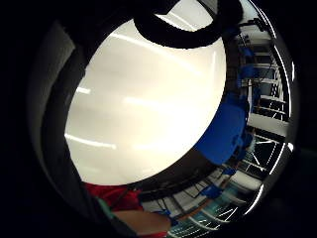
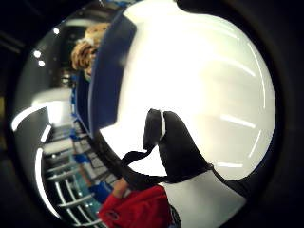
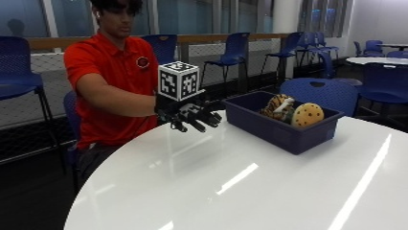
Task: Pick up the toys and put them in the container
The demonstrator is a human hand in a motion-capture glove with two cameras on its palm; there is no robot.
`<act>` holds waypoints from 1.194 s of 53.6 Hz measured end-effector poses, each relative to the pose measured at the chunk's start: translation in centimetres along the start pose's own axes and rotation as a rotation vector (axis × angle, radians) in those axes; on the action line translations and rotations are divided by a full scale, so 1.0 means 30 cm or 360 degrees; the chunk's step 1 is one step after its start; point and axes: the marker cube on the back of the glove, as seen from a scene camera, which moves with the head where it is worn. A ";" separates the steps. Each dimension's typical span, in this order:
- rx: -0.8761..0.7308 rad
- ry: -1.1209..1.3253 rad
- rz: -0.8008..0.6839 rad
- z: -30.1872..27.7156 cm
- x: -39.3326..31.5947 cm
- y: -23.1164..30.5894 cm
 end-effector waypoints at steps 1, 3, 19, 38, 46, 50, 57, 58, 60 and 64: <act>0.0002 -0.0007 0.0005 0.000 0.009 0.002; 0.0004 -0.0029 0.0008 0.001 0.025 0.006; -0.0002 -0.0037 -0.0012 0.019 0.087 0.063; 0.0011 -0.0082 -0.0025 -0.006 0.202 0.153; 0.0039 -0.0052 -0.0017 -0.032 0.229 0.186; 0.0041 -0.0055 -0.0034 -0.035 0.234 0.197; 0.0021 -0.0077 -0.0034 -0.032 0.241 0.203; 0.0020 -0.0079 -0.0032 -0.031 0.241 0.203; 0.0021 -0.0077 -0.0033 -0.031 0.242 0.204; 0.0025 -0.0066 -0.0047 -0.034 0.244 0.207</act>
